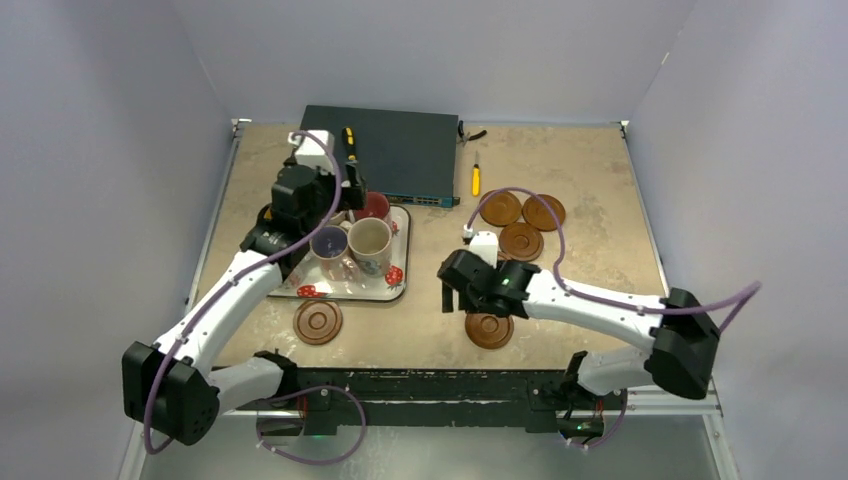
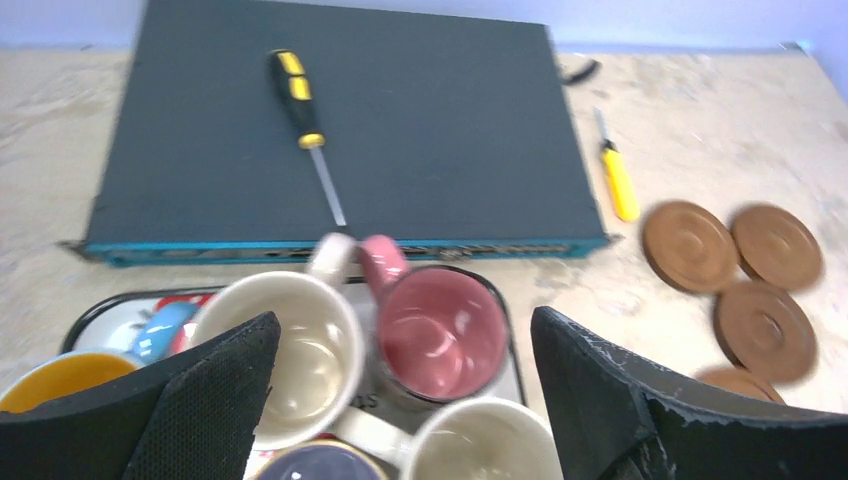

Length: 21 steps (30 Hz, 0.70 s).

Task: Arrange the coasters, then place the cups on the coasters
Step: Move the coaster to the center of the board.

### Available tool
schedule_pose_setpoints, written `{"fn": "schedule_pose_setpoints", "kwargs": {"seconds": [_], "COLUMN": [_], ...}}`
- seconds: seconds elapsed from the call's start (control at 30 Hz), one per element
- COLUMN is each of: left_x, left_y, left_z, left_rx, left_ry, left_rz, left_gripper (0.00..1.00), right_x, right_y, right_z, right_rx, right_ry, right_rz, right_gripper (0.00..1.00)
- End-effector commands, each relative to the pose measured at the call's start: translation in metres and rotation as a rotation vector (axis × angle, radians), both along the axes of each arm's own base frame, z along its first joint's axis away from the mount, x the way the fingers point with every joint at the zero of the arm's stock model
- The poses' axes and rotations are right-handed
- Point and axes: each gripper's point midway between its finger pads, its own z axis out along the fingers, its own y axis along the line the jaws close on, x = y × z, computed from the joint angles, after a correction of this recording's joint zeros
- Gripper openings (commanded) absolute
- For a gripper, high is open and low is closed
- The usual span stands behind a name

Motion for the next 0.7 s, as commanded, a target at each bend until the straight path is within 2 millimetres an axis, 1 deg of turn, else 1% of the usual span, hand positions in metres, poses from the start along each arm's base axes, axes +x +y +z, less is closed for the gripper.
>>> {"fn": "schedule_pose_setpoints", "kwargs": {"seconds": [0.0, 0.07, 0.13, 0.23, 0.3, 0.37, 0.43, 0.53, 0.63, 0.67], "left_x": [-0.022, -0.037, -0.050, -0.069, -0.091, -0.116, -0.141, -0.165, -0.191, -0.199], "left_y": [-0.045, -0.059, -0.071, -0.094, -0.114, -0.131, -0.145, -0.166, -0.188, -0.200], "left_z": [0.040, 0.054, 0.058, 0.028, 0.010, -0.009, -0.035, -0.059, -0.084, -0.086], "left_rx": [0.013, -0.020, -0.041, -0.054, -0.095, -0.155, -0.190, -0.183, -0.149, -0.161], "left_ry": [-0.158, -0.211, -0.210, -0.079, -0.025, 0.012, 0.079, 0.149, 0.203, 0.195], "left_rz": [-0.168, -0.211, -0.239, -0.293, -0.356, -0.395, -0.421, -0.442, -0.476, -0.499], "left_gripper": [0.88, 0.87, 0.86, 0.85, 0.82, 0.82, 0.82, 0.81, 0.81, 0.81], "right_x": [0.037, 0.055, 0.077, 0.108, 0.131, 0.151, 0.166, 0.175, 0.171, 0.167], "right_y": [-0.003, -0.009, -0.023, -0.043, -0.057, -0.075, -0.092, -0.113, -0.124, -0.125], "right_z": [0.056, 0.074, 0.092, 0.116, 0.129, 0.137, 0.142, 0.150, 0.159, 0.159], "right_rx": [0.119, 0.164, 0.179, 0.177, 0.201, 0.224, 0.233, 0.226, 0.230, 0.233], "right_ry": [-0.145, -0.203, -0.261, -0.332, -0.371, -0.396, -0.410, -0.437, -0.465, -0.467], "right_rz": [0.005, 0.023, -0.004, -0.040, -0.053, -0.077, -0.097, -0.134, -0.159, -0.162], "right_gripper": [0.88, 0.90, 0.91, 0.95, 0.97, 0.97, 0.97, 0.97, 0.97, 0.97]}}
